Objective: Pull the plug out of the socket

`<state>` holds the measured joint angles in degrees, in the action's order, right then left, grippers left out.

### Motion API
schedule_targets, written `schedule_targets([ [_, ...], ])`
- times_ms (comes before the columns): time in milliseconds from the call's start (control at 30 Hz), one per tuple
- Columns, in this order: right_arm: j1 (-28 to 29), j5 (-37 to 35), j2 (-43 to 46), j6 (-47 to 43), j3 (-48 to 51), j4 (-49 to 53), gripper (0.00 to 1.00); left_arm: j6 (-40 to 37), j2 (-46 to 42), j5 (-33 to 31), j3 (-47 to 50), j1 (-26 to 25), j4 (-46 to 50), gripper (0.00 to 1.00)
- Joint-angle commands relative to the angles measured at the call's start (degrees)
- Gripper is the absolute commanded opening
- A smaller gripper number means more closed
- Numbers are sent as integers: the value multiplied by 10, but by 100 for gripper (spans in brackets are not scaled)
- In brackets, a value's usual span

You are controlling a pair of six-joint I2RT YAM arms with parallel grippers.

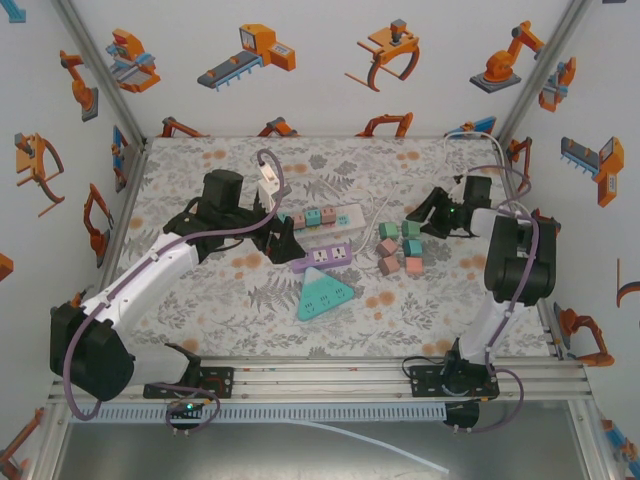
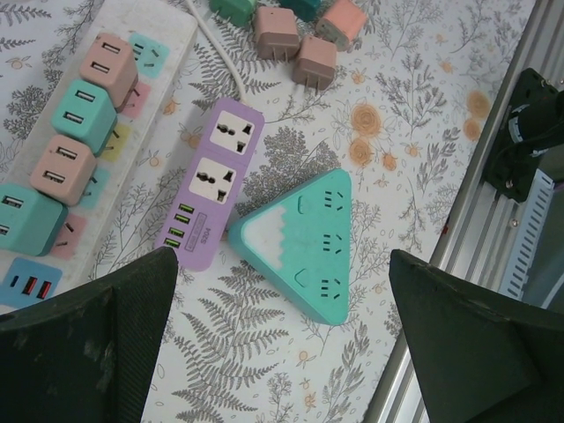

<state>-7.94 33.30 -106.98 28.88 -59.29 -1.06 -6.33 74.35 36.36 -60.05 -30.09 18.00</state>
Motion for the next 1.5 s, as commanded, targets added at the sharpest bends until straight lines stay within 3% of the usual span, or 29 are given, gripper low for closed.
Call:
schedule_targets([
  [0, 1, -35, 37, -20, 8, 24, 59, -11, -2, -13, -13, -3, 1, 97],
  [267, 27, -67, 123, -69, 0, 17, 59, 27, -22, -83, -7, -1, -21, 97],
  [367, 70, -88, 156, -137, -12, 10, 59, 61, -28, -121, -6, 8, -24, 100],
  [567, 171, -77, 165, -295, -67, 13, 59, 176, -18, -153, -12, 65, -23, 90],
  [700, 238, -40, 148, -467, -97, 33, 59, 233, -6, -192, -15, 92, -23, 84],
  [833, 280, -17, 123, -576, -124, 55, 68, 259, 8, -231, -13, 93, -42, 82],
  [1067, 319, 56, 53, -783, -218, 204, 71, 303, 45, -325, -17, 109, -32, 75],
  [1467, 344, 51, -103, -894, -366, 329, 70, 331, 176, -328, -52, 135, -44, 66],
])
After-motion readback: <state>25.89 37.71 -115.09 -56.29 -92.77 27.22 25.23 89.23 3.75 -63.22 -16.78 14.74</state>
